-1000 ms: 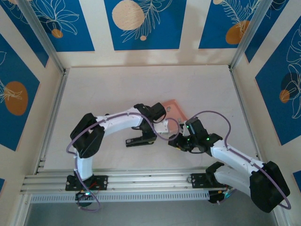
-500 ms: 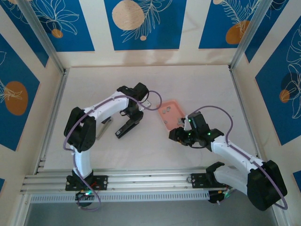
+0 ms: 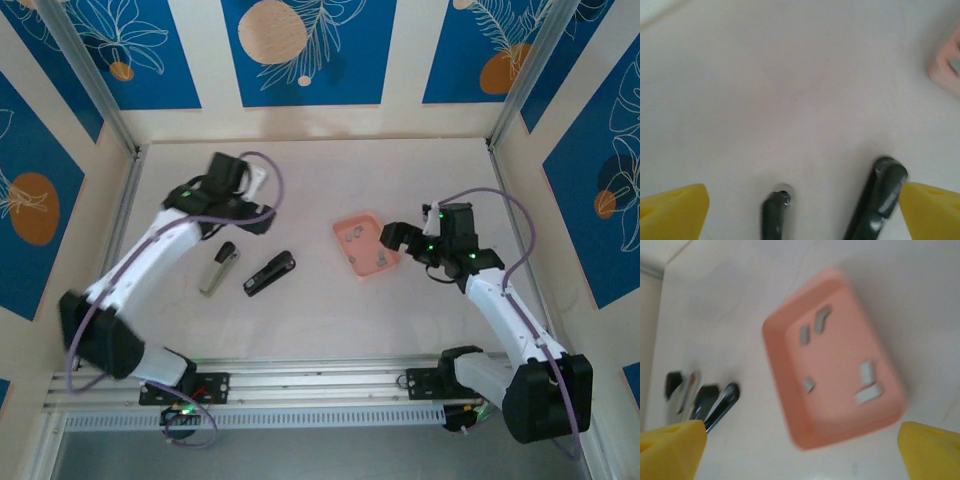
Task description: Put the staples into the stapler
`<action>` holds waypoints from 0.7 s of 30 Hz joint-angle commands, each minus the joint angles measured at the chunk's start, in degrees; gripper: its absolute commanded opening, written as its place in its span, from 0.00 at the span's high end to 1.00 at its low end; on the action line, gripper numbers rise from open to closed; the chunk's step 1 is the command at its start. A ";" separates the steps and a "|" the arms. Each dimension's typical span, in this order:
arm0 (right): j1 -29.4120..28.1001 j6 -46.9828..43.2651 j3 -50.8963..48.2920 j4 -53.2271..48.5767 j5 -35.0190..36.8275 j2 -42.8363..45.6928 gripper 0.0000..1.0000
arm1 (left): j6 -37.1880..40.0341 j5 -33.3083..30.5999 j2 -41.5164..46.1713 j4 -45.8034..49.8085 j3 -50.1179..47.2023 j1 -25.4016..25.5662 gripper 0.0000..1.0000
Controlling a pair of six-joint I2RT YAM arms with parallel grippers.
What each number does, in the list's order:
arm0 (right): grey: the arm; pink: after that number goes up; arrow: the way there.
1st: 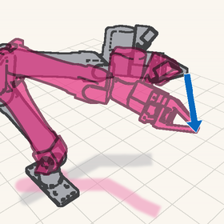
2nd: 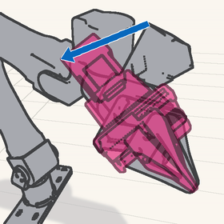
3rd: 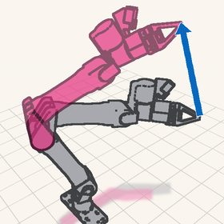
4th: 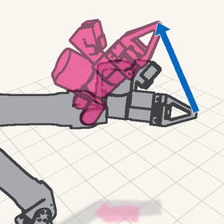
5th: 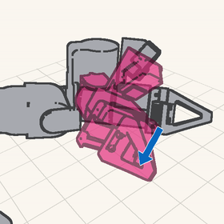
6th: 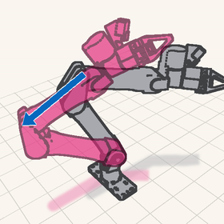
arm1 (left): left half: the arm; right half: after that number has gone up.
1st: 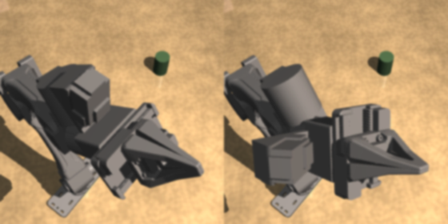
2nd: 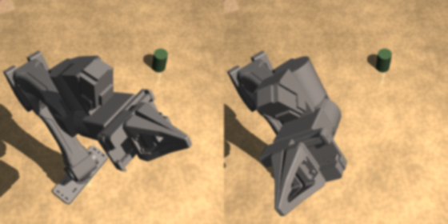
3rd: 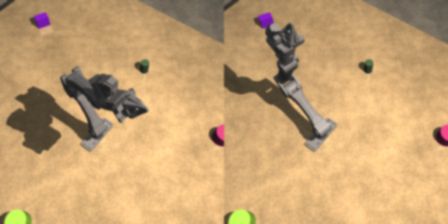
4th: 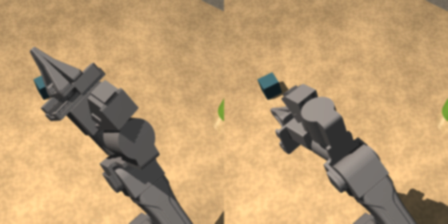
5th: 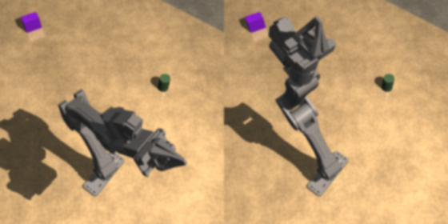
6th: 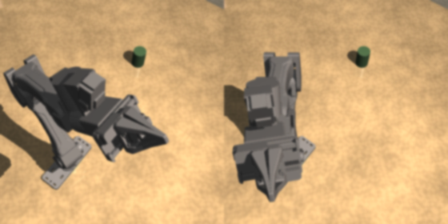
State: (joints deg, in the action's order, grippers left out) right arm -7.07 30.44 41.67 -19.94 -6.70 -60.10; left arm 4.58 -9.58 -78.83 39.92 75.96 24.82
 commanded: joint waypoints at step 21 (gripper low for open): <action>10.59 -23.43 -24.05 56.23 9.50 -8.81 0.01 | -5.21 -6.23 14.07 -82.73 -63.11 -18.51 0.00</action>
State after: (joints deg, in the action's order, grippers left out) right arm 3.14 9.19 18.96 26.68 1.41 -69.56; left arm 1.80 -19.62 -61.10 -28.36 14.11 7.27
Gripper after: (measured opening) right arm 0.993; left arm 0.998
